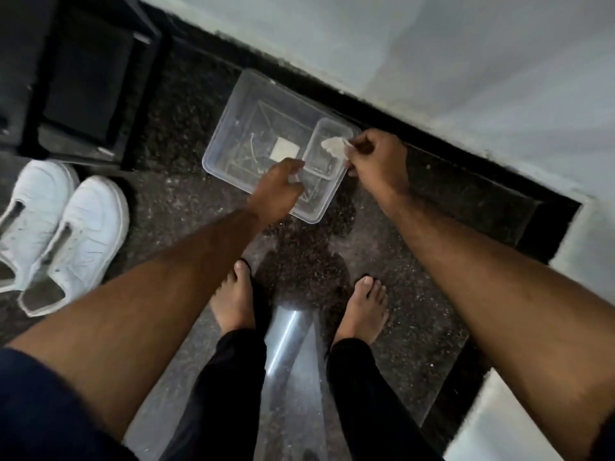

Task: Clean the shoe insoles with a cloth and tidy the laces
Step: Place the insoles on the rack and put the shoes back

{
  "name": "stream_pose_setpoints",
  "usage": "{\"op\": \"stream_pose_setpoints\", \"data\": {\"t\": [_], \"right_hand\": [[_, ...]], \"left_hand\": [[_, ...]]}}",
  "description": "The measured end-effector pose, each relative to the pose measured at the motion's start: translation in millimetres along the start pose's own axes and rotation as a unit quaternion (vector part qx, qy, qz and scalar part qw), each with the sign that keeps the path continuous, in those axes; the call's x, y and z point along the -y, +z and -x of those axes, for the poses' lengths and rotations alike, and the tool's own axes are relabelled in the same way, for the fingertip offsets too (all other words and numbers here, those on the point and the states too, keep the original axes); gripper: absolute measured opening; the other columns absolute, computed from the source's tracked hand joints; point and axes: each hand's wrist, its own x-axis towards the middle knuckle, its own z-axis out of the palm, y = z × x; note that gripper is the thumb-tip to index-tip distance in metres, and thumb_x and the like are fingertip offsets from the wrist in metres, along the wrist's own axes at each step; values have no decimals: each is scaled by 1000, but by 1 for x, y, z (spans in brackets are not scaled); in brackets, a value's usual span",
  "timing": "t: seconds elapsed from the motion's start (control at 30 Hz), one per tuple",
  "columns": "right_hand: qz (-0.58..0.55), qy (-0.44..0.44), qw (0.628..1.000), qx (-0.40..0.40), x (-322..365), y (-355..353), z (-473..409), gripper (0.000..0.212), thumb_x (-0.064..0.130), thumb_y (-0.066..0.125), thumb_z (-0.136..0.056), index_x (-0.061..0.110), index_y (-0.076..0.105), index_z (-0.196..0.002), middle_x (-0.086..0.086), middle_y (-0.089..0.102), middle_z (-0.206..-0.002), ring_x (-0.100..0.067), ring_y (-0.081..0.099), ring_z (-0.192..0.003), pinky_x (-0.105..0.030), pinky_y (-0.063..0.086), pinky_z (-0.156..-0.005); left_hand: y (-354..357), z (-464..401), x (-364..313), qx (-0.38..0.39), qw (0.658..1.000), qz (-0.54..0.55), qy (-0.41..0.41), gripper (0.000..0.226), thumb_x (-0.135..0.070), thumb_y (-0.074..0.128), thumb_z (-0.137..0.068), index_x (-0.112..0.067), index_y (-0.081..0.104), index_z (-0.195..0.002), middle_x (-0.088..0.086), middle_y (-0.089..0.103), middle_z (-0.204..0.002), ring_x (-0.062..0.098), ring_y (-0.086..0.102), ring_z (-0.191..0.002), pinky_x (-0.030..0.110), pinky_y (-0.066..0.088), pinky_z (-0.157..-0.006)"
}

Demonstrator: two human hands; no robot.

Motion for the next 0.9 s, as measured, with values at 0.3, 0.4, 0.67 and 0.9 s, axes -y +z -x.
{"op": "stream_pose_setpoints", "data": {"t": [0.3, 0.4, 0.67, 0.9], "right_hand": [[257, -139, 956, -17, -14, 32, 14, 26, 27, 69, -88, 19, 77, -112, 1, 76, -109, -25, 69, -100, -34, 57, -80], [210, -152, 962, 89, -22, 36, 25, 35, 17, 70, -88, 10, 73, -122, -6, 75, -119, -26, 68, -110, -38, 55, -97], [189, -151, 965, 101, -11, 20, 35, 42, 1, 67, -86, 5, 67, -128, -14, 66, -126, -32, 61, -119, -42, 50, -103], [289, -163, 936, 117, 15, 12, 41, 50, 20, 68, -91, 11, 57, -138, -11, 56, -138, -34, 53, -123, -51, 50, -100]], "left_hand": [[13, -29, 9, 2, 1000, -13, -13, 61, -10, 56, -91, -21, 40, -149, 8, 59, -129, 23, 63, -93, 29, 48, -71], [14, -27, 12, 15, 1000, -19, -10, 61, -10, 57, -91, -17, 40, -149, 12, 57, -130, 29, 61, -110, 34, 46, -86], [2, -10, -1, 31, 997, -71, 15, 69, -11, 58, -92, -15, 30, -155, 15, 39, -153, 32, 47, -134, 45, 44, -109], [-13, 8, -19, 18, 952, -280, 119, 70, -18, 56, -94, -11, 25, -156, 15, 33, -159, 36, 37, -142, 50, 37, -112]]}}
